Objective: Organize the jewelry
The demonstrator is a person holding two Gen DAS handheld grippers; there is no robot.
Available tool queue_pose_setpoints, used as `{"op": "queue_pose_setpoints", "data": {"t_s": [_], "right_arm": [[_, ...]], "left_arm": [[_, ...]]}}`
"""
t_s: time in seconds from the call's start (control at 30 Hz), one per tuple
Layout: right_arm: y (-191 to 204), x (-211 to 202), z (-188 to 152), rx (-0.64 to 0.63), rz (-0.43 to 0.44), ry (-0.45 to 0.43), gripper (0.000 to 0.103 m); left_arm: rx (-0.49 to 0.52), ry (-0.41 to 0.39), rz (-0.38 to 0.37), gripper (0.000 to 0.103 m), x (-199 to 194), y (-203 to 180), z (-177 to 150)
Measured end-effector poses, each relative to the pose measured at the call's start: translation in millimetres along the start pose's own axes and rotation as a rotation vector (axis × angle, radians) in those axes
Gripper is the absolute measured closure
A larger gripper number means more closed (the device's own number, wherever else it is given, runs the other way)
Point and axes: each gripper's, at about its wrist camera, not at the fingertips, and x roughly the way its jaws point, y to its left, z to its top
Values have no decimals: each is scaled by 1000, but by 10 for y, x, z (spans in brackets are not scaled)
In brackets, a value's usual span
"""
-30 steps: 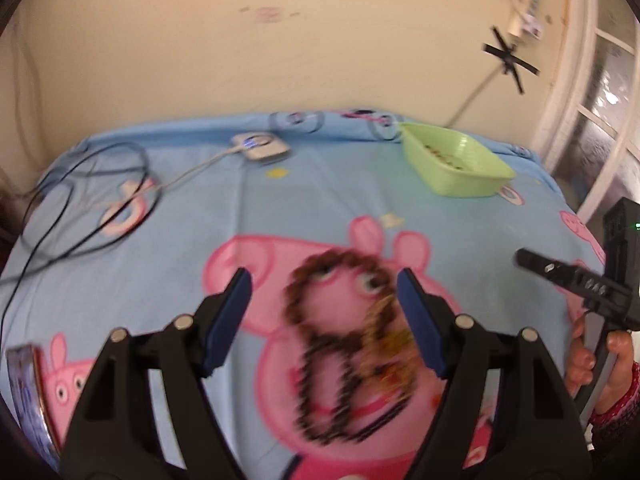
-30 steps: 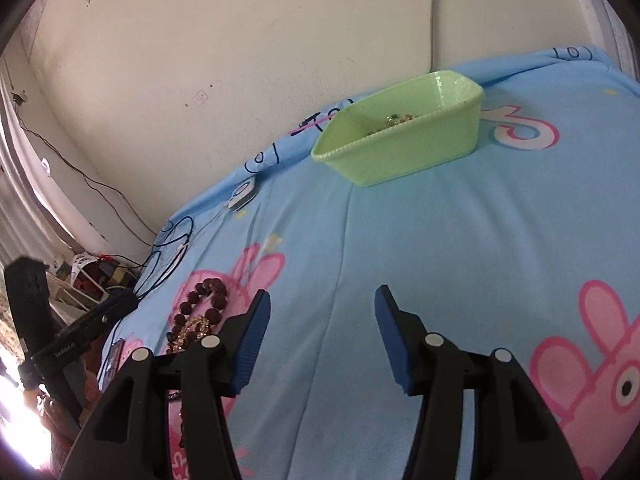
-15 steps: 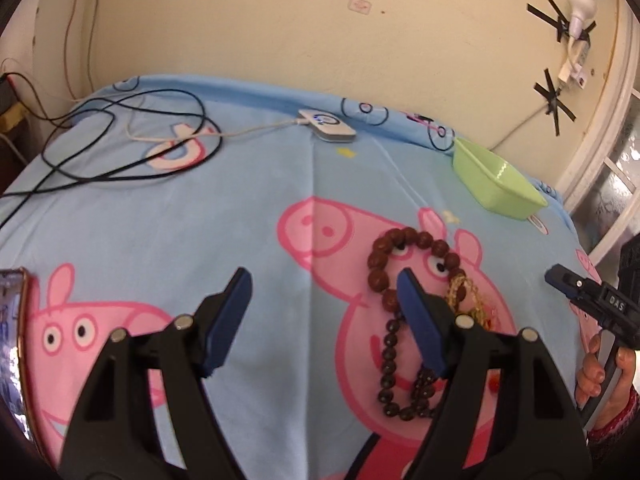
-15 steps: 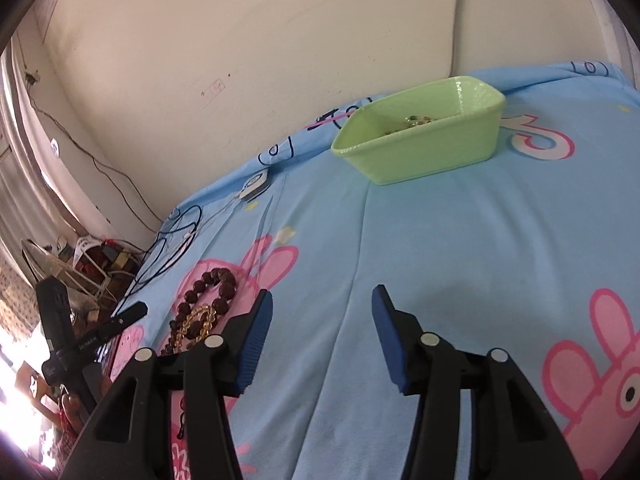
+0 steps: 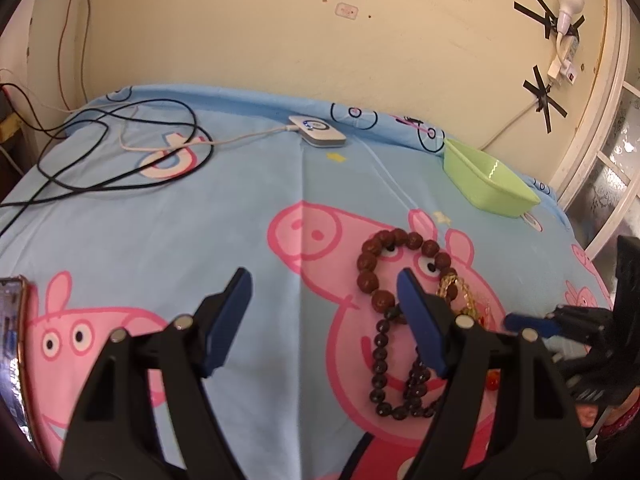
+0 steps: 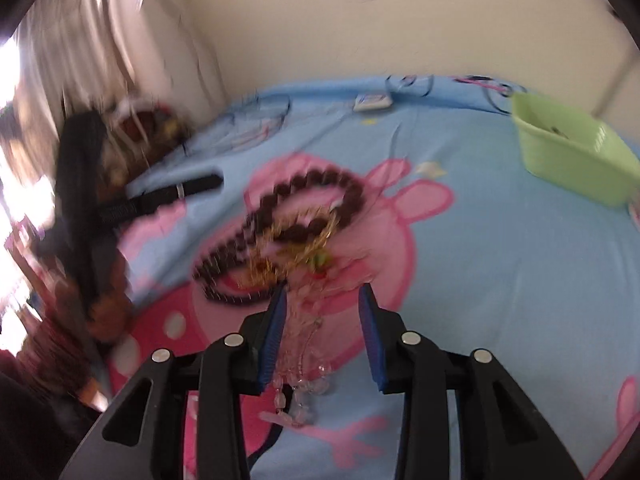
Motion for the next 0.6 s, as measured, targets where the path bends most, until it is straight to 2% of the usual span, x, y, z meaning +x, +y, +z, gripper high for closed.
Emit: {"op": "queue_pose_setpoints", "data": {"t_s": [0.03, 0.07, 0.13, 0.43, 0.53, 0.6], "right_arm": [[42, 64, -5, -27, -22, 24, 91], [72, 60, -10, -48, -35, 13, 103], [47, 37, -15, -70, -78, 26, 103], [-992, -549, -321, 226, -273, -74, 103], [-1288, -716, -453, 339, -266, -107, 103], [-1405, -787, -551, 398, -227, -125, 103]], "left_arm": [[0, 0, 1, 31, 0, -1, -1], [-2, 0, 2, 31, 0, 2, -1], [-3, 0, 3, 31, 3, 6, 1], [57, 2, -17, 31, -7, -127, 8], [98, 9, -76, 31, -23, -341, 55], [177, 13, -132, 31, -29, -638, 87]]}}
